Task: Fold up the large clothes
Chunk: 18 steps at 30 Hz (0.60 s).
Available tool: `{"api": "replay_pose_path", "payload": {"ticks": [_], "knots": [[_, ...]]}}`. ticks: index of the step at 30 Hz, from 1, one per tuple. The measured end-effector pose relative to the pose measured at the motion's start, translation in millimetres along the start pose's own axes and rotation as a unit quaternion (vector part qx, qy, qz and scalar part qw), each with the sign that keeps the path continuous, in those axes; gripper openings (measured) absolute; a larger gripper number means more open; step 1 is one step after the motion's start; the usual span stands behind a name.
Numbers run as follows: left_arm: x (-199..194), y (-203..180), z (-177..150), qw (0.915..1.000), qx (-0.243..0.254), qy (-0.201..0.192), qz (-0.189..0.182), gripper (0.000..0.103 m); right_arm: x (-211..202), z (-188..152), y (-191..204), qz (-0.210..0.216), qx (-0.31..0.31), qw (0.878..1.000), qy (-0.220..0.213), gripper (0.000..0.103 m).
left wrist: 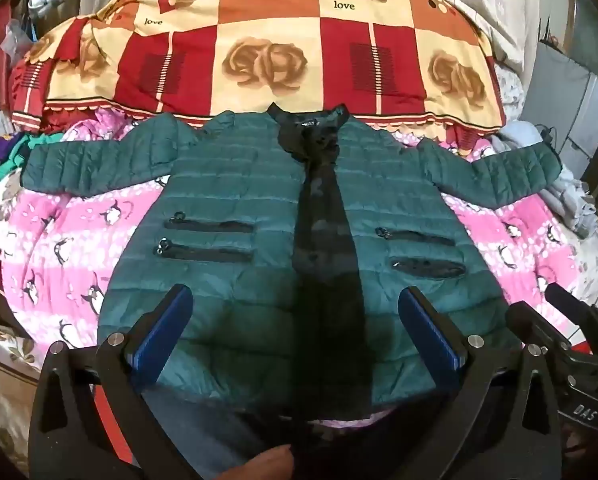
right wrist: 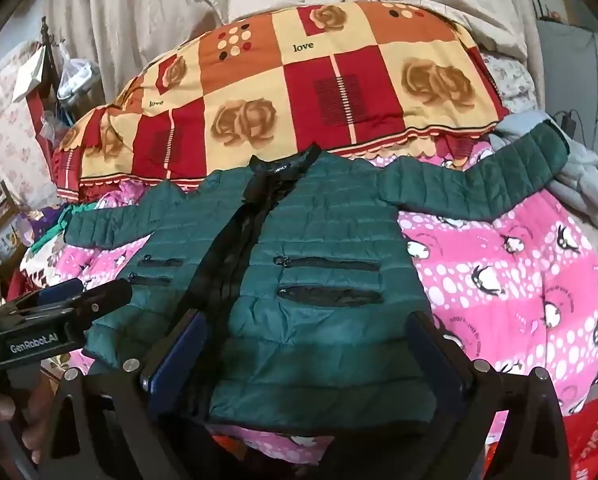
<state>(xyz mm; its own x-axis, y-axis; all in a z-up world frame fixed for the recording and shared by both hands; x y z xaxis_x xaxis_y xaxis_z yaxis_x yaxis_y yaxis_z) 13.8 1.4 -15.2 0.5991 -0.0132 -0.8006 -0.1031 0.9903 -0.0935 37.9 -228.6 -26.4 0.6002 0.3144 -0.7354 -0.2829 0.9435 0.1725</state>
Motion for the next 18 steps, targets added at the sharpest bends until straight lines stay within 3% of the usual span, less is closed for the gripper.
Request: {"api": "replay_pose_path", "payload": {"ticks": [4,8,18], "knots": [[8,8,2,0.9997,-0.005,0.024,-0.003,0.103,1,0,3,-0.002,0.004,1.0,0.0,0.099],[9,-2,-1,0.9998,0.0,0.019,0.01,0.103,-2,-6,1,0.003,0.013,1.0,-0.012,0.099],[12,-10,-14,0.9996,0.009,0.008,0.025,0.103,5,-10,9,0.002,0.009,1.0,0.005,0.099]]}}
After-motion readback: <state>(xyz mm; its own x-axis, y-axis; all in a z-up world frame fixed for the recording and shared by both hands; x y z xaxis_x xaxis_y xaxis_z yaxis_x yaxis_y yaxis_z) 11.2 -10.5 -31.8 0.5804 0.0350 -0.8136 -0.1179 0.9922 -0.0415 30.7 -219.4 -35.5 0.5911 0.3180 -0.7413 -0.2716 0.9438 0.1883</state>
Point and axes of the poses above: each gripper's, at about its wrist camera, not at the fingertips, and x roughly the way its jaws point, y to its left, z to its top, the point moved 2 cm from there along x, roughly the way its jaws point, and after that the axes turned 7 degrees about y, right-handed, at the moved point
